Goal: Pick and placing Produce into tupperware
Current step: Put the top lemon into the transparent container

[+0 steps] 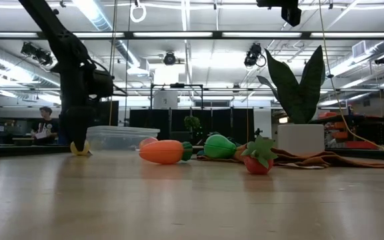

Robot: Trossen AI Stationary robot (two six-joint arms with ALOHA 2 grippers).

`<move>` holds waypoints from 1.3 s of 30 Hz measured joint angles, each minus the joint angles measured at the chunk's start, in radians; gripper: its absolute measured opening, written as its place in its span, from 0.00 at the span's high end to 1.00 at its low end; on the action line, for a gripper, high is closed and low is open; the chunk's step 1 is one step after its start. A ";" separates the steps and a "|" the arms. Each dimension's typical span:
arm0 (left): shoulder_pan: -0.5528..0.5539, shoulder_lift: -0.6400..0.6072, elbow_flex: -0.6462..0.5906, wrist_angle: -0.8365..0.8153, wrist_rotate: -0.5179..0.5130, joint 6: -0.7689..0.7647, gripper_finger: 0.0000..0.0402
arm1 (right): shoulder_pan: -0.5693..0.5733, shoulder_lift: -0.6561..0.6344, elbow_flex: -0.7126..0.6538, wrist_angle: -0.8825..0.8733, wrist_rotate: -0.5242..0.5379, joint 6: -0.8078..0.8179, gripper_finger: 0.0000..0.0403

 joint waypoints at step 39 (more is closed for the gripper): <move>-0.048 0.043 0.000 0.095 -0.046 -0.081 0.10 | 0.000 0.000 0.000 0.011 0.000 0.014 1.00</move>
